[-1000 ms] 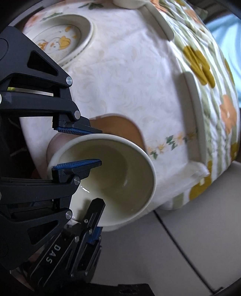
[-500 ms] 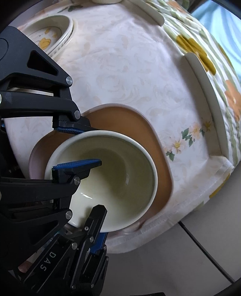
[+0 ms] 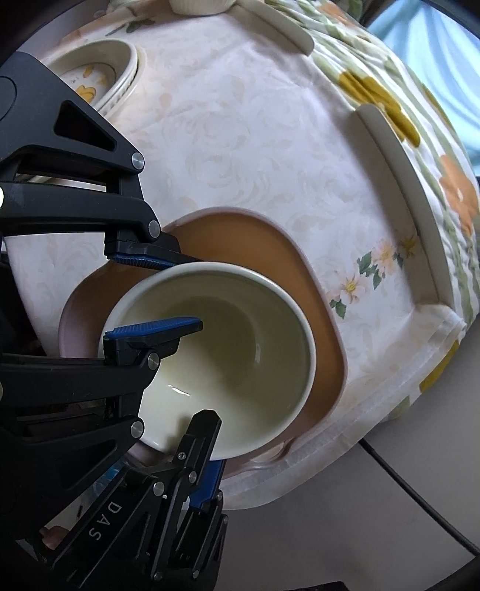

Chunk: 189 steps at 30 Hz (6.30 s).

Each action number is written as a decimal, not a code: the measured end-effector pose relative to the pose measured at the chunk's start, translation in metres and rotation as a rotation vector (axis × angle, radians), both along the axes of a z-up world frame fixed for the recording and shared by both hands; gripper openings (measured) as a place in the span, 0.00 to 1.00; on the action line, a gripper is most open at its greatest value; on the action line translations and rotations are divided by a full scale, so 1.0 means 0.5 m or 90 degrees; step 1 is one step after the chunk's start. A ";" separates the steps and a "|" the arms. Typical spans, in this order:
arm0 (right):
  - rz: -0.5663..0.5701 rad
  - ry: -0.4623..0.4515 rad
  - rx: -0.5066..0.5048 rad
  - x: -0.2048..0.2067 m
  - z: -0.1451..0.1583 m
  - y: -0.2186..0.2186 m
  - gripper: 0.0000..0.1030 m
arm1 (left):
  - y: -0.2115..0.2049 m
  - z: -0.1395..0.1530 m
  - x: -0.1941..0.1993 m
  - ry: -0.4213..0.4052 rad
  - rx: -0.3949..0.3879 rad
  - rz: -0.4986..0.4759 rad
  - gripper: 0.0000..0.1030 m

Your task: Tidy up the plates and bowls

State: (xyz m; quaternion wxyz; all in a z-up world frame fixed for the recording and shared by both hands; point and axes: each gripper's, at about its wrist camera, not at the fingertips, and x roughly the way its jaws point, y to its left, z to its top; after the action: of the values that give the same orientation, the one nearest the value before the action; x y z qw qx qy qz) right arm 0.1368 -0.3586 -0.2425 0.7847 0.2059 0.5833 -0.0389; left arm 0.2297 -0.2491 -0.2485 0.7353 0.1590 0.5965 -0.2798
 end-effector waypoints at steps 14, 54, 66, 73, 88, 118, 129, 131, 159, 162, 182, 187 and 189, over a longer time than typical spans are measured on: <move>0.027 -0.035 -0.016 -0.034 0.051 -0.005 0.15 | 0.008 0.065 -0.016 -0.044 -0.006 0.015 0.21; 0.258 -0.177 -0.048 -0.099 0.119 0.095 0.83 | 0.178 0.140 -0.077 -0.108 0.008 0.236 1.00; 0.418 -0.263 -0.015 0.032 0.212 0.289 0.83 | 0.501 0.264 -0.066 -0.224 0.015 0.486 1.00; 0.473 -0.278 -0.007 0.166 0.267 0.430 0.83 | 0.693 0.281 -0.023 -0.236 -0.047 0.620 1.00; 0.479 -0.108 0.098 0.537 0.088 0.679 0.81 | 0.900 0.056 0.219 -0.067 -0.190 0.754 0.72; 0.503 -0.058 0.105 0.632 -0.076 0.805 0.17 | 0.908 -0.050 0.362 -0.068 -0.118 0.686 0.24; 0.463 -0.123 0.118 0.559 0.021 0.723 0.17 | 0.825 0.066 0.309 -0.135 -0.107 0.622 0.24; 0.450 -0.136 0.118 0.535 0.050 0.691 0.17 | 0.787 0.098 0.287 -0.147 -0.109 0.603 0.24; 0.199 -0.182 0.034 0.099 0.201 0.056 0.17 | 0.130 0.177 -0.036 -0.066 -0.161 0.311 0.24; 0.193 -0.159 0.028 0.073 0.168 0.028 0.17 | 0.097 0.141 -0.051 -0.036 -0.141 0.298 0.24; 0.186 -0.097 0.015 0.027 0.062 -0.022 0.17 | 0.013 0.061 -0.070 -0.034 -0.013 0.225 0.24; 0.193 -0.094 0.006 0.024 0.057 -0.017 0.17 | 0.004 0.059 -0.068 -0.052 0.012 0.213 0.24; 0.194 -0.093 0.008 0.023 0.054 -0.017 0.17 | 0.000 0.058 -0.069 -0.061 0.024 0.207 0.24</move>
State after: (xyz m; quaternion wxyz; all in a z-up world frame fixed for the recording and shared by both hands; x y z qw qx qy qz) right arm 0.1485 -0.3670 -0.2153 0.8206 0.1220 0.5495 0.0991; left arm 0.1951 -0.2489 -0.2194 0.7953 0.0868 0.5839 -0.1380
